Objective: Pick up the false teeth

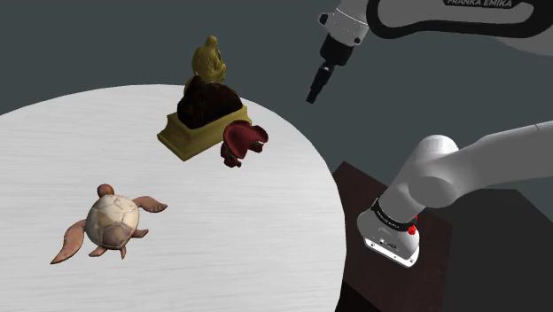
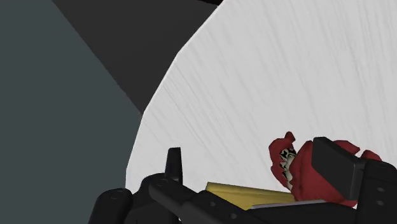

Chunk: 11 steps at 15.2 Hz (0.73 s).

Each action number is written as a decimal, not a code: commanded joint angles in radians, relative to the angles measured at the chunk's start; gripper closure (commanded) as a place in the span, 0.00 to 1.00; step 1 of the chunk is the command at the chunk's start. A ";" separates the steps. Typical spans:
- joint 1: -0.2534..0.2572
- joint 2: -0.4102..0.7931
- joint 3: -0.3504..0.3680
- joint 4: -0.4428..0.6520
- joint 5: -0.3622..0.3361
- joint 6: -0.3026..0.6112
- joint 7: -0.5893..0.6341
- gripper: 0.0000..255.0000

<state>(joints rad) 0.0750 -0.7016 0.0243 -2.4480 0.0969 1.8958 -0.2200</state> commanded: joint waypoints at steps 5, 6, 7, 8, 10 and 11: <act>0.100 0.100 0.056 -0.047 0.008 0.239 -0.131 0.00; 0.116 0.118 0.065 -0.053 0.009 0.278 -0.152 0.00; 0.132 0.137 0.074 -0.059 0.008 0.316 -0.174 0.00; 0.147 0.157 0.083 -0.064 0.008 0.355 -0.195 0.00; 0.177 0.197 0.101 -0.073 0.006 0.431 -0.237 0.00; 0.191 0.218 0.110 -0.076 0.004 0.470 -0.257 0.00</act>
<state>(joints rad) 0.2501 -0.4967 0.1250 -2.5099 0.1013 2.3211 -0.4542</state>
